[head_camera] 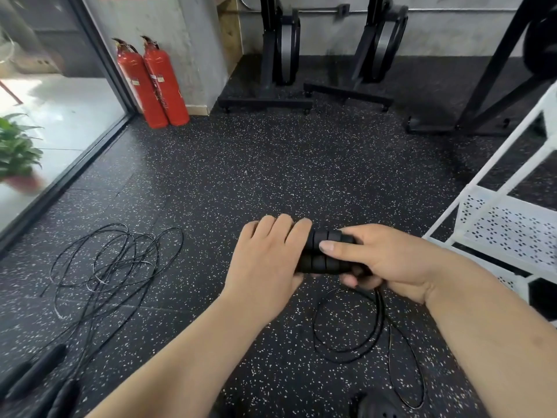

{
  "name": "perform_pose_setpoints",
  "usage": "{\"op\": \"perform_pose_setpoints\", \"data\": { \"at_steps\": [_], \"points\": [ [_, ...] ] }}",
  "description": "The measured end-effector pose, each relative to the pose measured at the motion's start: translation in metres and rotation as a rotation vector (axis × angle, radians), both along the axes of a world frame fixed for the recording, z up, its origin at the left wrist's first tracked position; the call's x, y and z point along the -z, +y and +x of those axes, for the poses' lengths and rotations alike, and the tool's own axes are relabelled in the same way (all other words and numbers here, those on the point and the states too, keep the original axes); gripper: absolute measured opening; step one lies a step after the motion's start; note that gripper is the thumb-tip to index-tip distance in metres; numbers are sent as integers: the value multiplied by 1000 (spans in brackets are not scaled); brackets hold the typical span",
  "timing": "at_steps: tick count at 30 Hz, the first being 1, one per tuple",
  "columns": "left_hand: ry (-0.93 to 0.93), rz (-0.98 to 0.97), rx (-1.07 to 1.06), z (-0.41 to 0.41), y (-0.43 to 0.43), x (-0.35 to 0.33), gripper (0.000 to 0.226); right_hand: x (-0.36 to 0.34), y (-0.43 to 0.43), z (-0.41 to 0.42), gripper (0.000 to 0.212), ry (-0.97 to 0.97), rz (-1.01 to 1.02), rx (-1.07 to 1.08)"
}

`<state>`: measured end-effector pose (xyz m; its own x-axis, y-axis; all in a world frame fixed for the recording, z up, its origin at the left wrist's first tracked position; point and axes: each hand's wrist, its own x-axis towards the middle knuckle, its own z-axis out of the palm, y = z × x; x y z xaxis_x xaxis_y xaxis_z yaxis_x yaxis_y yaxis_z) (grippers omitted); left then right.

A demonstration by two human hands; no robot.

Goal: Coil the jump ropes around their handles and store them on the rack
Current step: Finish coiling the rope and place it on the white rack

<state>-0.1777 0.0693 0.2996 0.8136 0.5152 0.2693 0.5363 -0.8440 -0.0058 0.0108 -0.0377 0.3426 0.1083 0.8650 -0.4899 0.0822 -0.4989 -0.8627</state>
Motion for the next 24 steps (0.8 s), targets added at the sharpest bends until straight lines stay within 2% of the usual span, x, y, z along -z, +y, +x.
{"op": "perform_pose_setpoints", "data": {
  "at_steps": [3, 10, 13, 16, 19, 24],
  "points": [
    [-17, 34, -25, 0, 5, -4, 70, -3, -1, -2, 52, 129, 36, -9],
    [-61, -145, -124, 5, -7, -13, 51, 5, 3, -17, 69, 121, 88, 166],
    [-45, -230, -98, 5, -7, -19, 52, 8, 3, -15, 70, 110, 79, 175],
    [68, -318, -23, -1, -2, -21, 49, 10, 1, -13, 61, 74, 24, 161],
    [141, -373, -45, -4, -2, -23, 44, 11, 0, -19, 70, 33, 9, 90],
    [68, -521, -169, -4, 3, -29, 30, 1, 5, -25, 66, -139, 76, 217]
  ]
}}
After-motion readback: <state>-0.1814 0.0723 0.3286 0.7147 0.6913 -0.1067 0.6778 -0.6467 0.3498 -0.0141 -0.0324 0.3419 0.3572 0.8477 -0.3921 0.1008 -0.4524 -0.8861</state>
